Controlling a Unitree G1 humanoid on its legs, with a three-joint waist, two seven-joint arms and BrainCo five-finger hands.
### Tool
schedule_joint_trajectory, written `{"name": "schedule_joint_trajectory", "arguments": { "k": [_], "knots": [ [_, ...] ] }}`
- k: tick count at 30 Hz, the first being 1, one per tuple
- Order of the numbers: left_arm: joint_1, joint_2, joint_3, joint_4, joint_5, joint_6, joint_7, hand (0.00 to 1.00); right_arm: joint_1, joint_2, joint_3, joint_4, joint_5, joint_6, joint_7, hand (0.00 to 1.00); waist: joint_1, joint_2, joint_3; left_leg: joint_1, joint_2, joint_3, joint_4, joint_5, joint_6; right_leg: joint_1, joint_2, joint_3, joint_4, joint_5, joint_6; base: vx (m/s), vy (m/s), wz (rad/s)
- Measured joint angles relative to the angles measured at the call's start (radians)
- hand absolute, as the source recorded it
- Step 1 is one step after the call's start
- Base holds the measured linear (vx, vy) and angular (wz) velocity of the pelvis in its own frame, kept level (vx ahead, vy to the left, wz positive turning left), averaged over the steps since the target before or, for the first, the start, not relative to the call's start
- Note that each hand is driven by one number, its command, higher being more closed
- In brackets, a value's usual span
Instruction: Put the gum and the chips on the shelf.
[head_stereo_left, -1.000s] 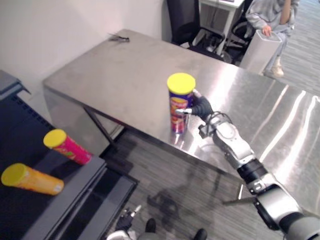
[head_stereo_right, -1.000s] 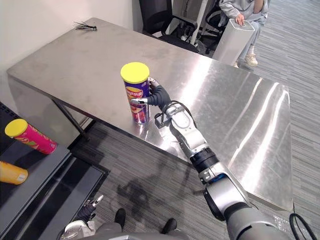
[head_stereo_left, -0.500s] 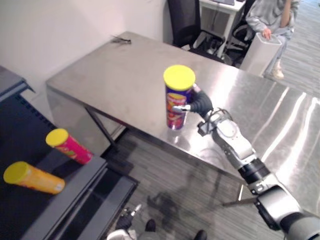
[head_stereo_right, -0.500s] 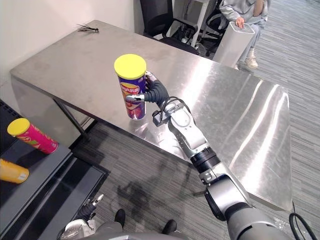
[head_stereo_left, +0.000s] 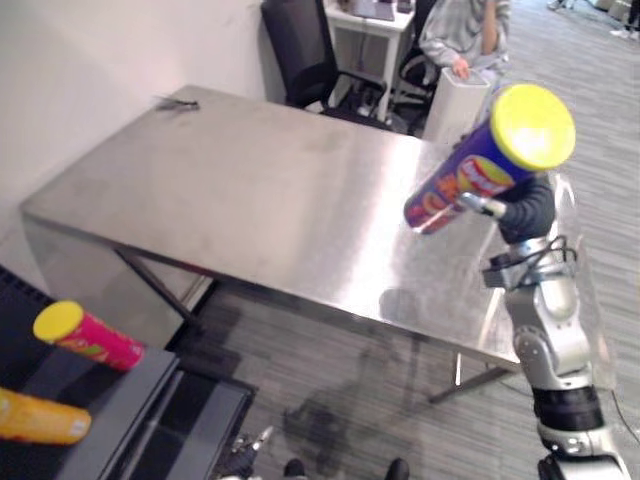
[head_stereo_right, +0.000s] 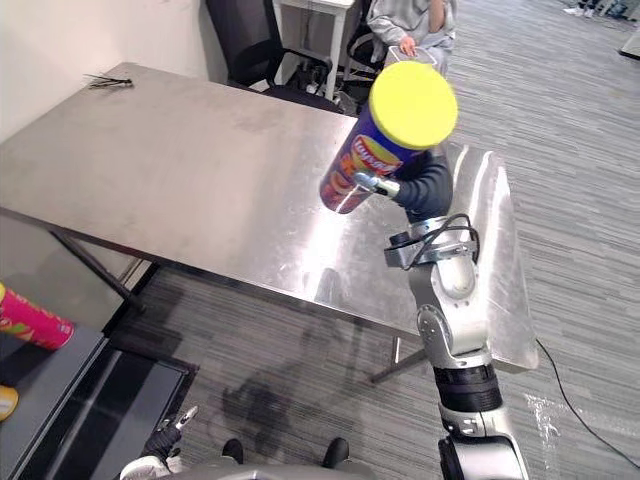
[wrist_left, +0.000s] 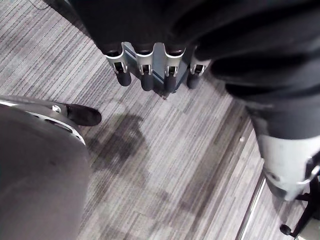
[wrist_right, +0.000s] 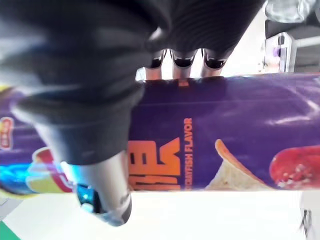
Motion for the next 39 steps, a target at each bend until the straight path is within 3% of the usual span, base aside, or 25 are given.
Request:
{"name": "schedule_joint_trajectory", "arguments": {
  "k": [7, 15, 19, 22, 25, 28, 31, 32, 33, 34, 35, 36, 37, 39],
  "knots": [
    [0.041, -0.003, 0.013, 0.01, 0.002, 0.0, 0.0, 0.0, 0.056, 0.0, -0.074, 0.0, -0.001, -0.016, -0.03, 1.0, -0.014, 0.012, -0.01, 0.025, 0.008, 0.067, 0.016, -0.021, -0.004, -0.003, 0.014, 0.071, -0.018, 0.023, -0.007, -0.01, -0.005, -0.31],
    [0.07, -0.012, 0.013, 0.01, 0.009, 0.002, 0.0, 0.0, 0.113, 0.0, -0.185, 0.0, -0.011, -0.016, -0.051, 1.0, -0.03, 0.046, -0.033, 0.017, 0.008, 0.027, 0.017, -0.021, -0.003, 0.018, 0.011, 0.035, -0.023, 0.022, -0.007, 0.0, -0.004, 0.11],
    [0.07, -0.012, 0.013, 0.01, 0.009, 0.004, -0.001, 0.0, 0.132, 0.0, -0.209, 0.0, -0.011, -0.016, -0.05, 1.0, -0.03, 0.047, -0.034, 0.014, 0.008, 0.02, 0.018, -0.019, -0.002, 0.021, 0.009, 0.023, -0.021, 0.021, -0.007, 0.01, 0.003, 0.1],
    [0.066, -0.009, 0.012, 0.011, 0.009, 0.01, -0.002, 0.0, 0.161, 0.001, -0.218, 0.0, -0.011, -0.017, -0.059, 1.0, -0.04, 0.047, -0.033, -0.028, 0.007, -0.005, 0.079, -0.036, 0.002, -0.019, -0.013, 0.002, 0.072, -0.027, -0.007, 0.0, 0.017, 0.25],
    [0.053, -0.007, 0.012, 0.011, 0.0, 0.016, -0.002, 0.0, 0.17, 0.027, -0.218, 0.0, -0.01, -0.017, -0.077, 1.0, -0.039, 0.046, -0.008, -0.084, 0.0, -0.033, 0.2, -0.074, 0.003, -0.084, -0.058, -0.012, 0.262, -0.124, -0.009, -0.05, 0.0, 0.31],
    [0.049, -0.009, 0.014, 0.0, -0.015, 0.016, -0.003, 0.0, 0.168, 0.062, -0.189, 0.0, -0.003, -0.019, -0.08, 1.0, -0.036, 0.056, 0.017, -0.139, 0.004, -0.083, 0.257, -0.095, 0.0, -0.104, -0.072, -0.059, 0.325, -0.163, -0.018, -0.12, -0.059, 0.47],
    [0.047, -0.014, 0.015, -0.03, -0.049, 0.016, -0.006, 0.0, 0.154, 0.065, -0.148, 0.0, 0.002, -0.02, -0.078, 1.0, -0.036, 0.064, 0.025, -0.234, -0.004, -0.187, 0.241, -0.049, -0.023, -0.159, -0.089, -0.156, 0.381, -0.189, -0.038, -0.15, -0.123, 0.97],
    [0.047, -0.026, 0.02, -0.038, -0.049, 0.015, -0.009, 0.0, 0.139, 0.061, -0.149, 0.0, 0.003, -0.02, -0.077, 1.0, -0.034, 0.077, 0.034, -0.25, 0.004, -0.21, 0.199, -0.036, -0.015, -0.16, -0.093, -0.214, 0.394, -0.198, -0.052, -0.16, -0.182, 1.32],
    [0.048, -0.031, 0.027, -0.038, -0.049, 0.016, -0.011, 0.0, 0.137, 0.061, -0.152, 0.0, 0.003, -0.019, -0.076, 1.0, -0.029, 0.081, 0.036, -0.249, 0.018, -0.19, 0.171, -0.036, -0.013, -0.152, -0.089, -0.243, 0.381, -0.2, -0.056, -0.09, -0.197, 1.43],
    [0.045, -0.029, 0.049, -0.034, -0.05, 0.016, -0.012, 0.0, 0.127, 0.061, -0.171, 0.0, 0.003, -0.02, -0.076, 1.0, -0.023, 0.08, 0.039, -0.242, 0.052, -0.098, 0.137, -0.05, 0.061, -0.124, -0.084, -0.318, 0.332, -0.191, -0.077, -0.09, -0.161, 1.54],
    [0.035, -0.033, 0.074, -0.026, -0.052, 0.017, -0.011, 0.0, 0.107, 0.06, -0.205, 0.001, 0.002, -0.021, -0.082, 1.0, -0.02, 0.077, 0.047, -0.3, 0.102, 0.074, 0.287, -0.051, 0.117, -0.118, -0.111, -0.393, 0.341, -0.198, -0.094, -0.09, -0.155, 1.61],
    [0.038, -0.038, 0.083, -0.026, -0.052, 0.02, -0.012, 0.0, 0.098, 0.061, -0.222, 0.001, 0.002, -0.021, -0.089, 1.0, -0.018, 0.078, 0.049, -0.319, 0.127, 0.149, 0.384, -0.049, 0.147, -0.118, -0.124, -0.426, 0.362, -0.209, -0.108, -0.1, -0.133, 1.56],
    [0.052, -0.044, 0.087, -0.026, -0.063, 0.024, -0.014, 0.0, 0.092, 0.061, -0.249, 0.001, 0.0, -0.022, -0.101, 1.0, -0.015, 0.077, 0.053, -0.316, 0.17, 0.249, 0.523, -0.049, 0.17, -0.104, -0.142, -0.491, 0.394, -0.227, -0.128, -0.09, -0.151, 1.37],
    [0.059, -0.043, 0.095, -0.028, -0.09, 0.025, -0.021, 0.0, 0.093, 0.061, -0.3, -0.002, -0.001, -0.04, -0.112, 1.0, -0.039, 0.096, 0.05, -0.301, 0.17, 0.332, 0.522, -0.065, 0.158, -0.072, -0.176, -0.638, 0.421, -0.247, -0.142, -0.13, -0.093, 1.75]
  ]
}}
